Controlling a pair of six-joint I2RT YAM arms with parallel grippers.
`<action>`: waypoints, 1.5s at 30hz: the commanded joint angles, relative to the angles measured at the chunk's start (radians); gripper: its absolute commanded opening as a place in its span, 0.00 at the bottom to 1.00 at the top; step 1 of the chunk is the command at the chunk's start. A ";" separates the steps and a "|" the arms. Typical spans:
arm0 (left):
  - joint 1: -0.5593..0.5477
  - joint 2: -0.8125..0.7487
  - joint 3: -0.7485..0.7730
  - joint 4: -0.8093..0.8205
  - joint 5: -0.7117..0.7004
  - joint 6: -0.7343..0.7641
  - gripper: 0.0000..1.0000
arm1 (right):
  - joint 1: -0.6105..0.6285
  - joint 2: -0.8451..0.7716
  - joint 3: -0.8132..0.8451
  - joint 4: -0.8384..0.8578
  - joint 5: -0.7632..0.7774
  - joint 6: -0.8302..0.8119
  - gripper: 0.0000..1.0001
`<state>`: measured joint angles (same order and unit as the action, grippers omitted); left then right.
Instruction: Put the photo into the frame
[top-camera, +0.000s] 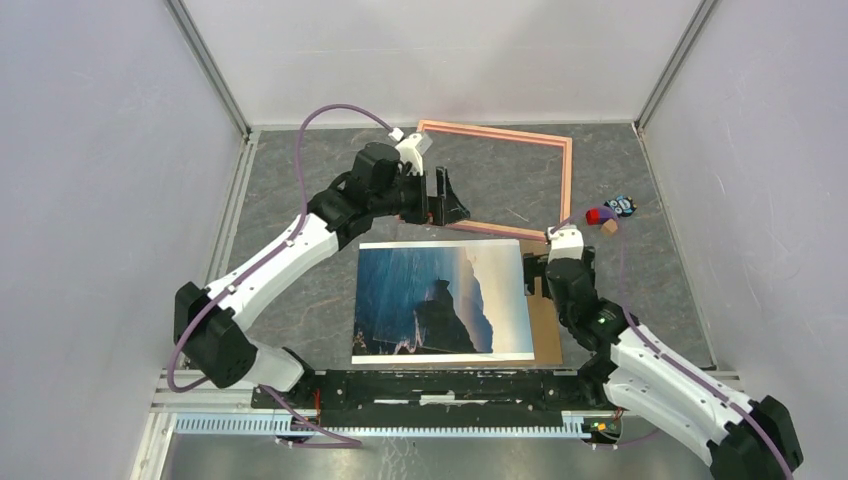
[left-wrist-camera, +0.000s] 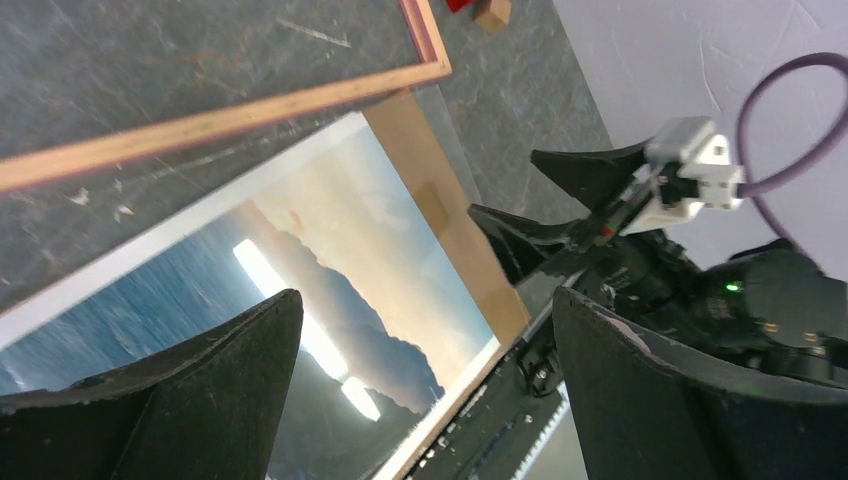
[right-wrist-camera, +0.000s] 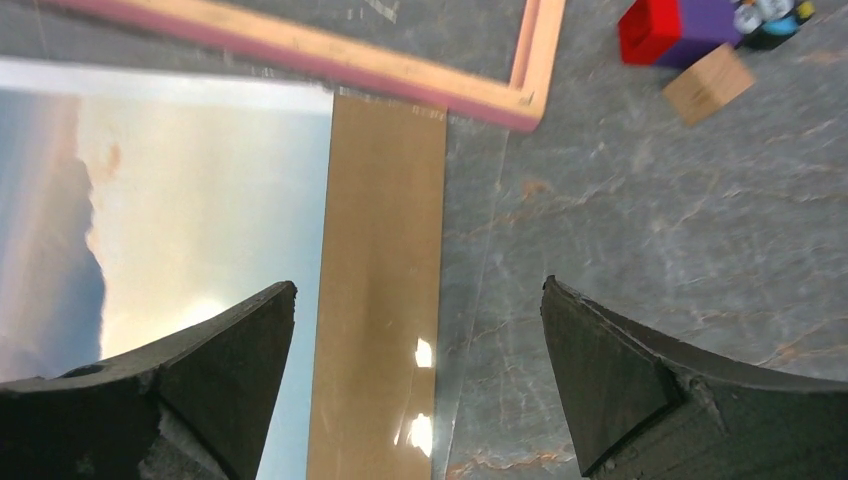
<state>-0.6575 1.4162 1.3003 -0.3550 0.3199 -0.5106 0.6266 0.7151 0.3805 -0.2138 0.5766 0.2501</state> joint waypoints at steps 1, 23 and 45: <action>-0.004 0.035 0.024 -0.015 0.083 -0.111 1.00 | -0.018 0.071 -0.055 0.138 -0.072 0.044 0.98; -0.014 0.285 -0.196 -0.087 0.088 -0.079 1.00 | -0.909 0.203 -0.247 0.363 -1.197 0.109 0.91; 0.009 0.409 -0.246 -0.061 0.050 -0.168 1.00 | -1.010 0.429 -0.309 0.617 -1.468 0.222 0.90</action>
<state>-0.6491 1.7626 1.0622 -0.4374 0.3565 -0.6441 -0.3828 1.1217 0.1001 0.4072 -0.8600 0.4419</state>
